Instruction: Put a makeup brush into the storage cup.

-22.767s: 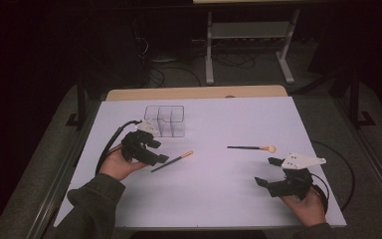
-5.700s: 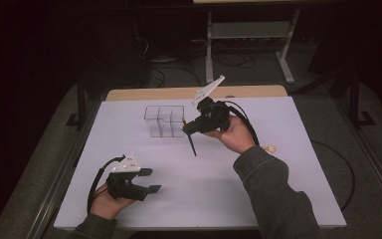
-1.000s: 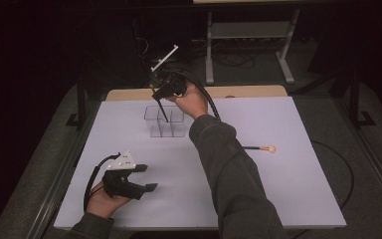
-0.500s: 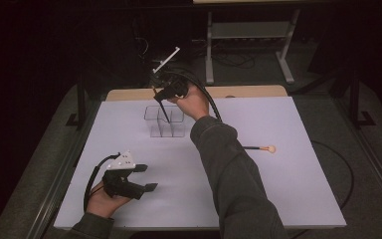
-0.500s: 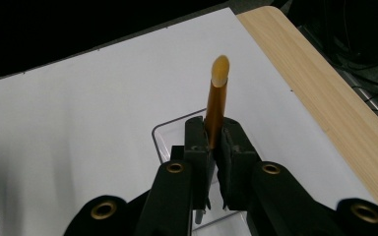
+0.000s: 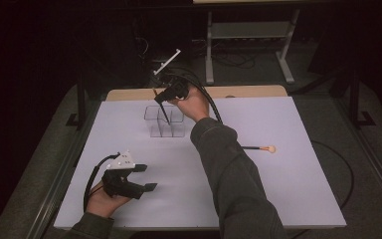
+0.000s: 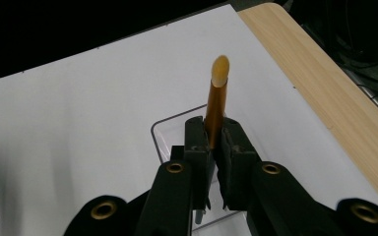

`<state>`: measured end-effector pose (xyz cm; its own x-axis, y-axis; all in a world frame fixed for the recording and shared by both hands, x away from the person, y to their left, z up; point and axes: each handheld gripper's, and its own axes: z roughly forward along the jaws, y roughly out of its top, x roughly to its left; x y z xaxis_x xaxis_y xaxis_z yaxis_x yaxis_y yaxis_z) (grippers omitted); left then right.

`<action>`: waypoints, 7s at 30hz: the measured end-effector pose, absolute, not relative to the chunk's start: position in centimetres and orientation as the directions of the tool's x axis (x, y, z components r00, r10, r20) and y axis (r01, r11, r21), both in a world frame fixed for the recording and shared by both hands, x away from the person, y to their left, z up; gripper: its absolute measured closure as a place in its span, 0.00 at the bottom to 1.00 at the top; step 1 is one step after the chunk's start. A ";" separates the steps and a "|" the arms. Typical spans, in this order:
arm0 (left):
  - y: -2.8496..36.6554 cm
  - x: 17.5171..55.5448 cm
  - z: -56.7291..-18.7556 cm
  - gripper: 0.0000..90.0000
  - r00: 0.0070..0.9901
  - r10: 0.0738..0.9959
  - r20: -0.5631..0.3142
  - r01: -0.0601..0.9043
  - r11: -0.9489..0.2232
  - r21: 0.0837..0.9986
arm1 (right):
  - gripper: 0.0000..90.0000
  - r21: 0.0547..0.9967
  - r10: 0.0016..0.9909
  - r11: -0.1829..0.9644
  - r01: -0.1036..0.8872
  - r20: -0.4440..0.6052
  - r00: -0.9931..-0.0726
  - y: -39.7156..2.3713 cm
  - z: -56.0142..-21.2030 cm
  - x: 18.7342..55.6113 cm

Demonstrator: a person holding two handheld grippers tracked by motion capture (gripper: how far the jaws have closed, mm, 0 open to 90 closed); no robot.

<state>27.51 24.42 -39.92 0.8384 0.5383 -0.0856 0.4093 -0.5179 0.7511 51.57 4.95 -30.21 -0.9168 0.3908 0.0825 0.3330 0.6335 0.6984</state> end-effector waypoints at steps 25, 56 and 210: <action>24.3 27.5 -40.0 0.28 0.843 0.532 -0.079 0.404 -0.530 0.745 | 0.92 0.695 0.397 0.628 0.350 0.101 -0.912 4.9 -31.7 51.4; 24.5 27.6 -40.0 0.28 0.845 0.530 -0.078 0.402 -0.531 0.746 | 0.91 0.686 0.409 0.631 0.362 0.103 -0.907 4.7 -33.4 51.3; 24.2 27.9 -40.3 0.25 0.844 0.532 -0.065 0.399 -0.543 0.738 | 0.37 0.723 0.534 0.509 0.466 0.160 -0.830 -15.3 -35.4 41.6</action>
<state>27.92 24.22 -40.30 0.8442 0.5321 -0.0648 0.3992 -0.5434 0.7385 41.58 -15.28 -35.35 -0.8304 0.5337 0.1598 0.4664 0.5091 0.7234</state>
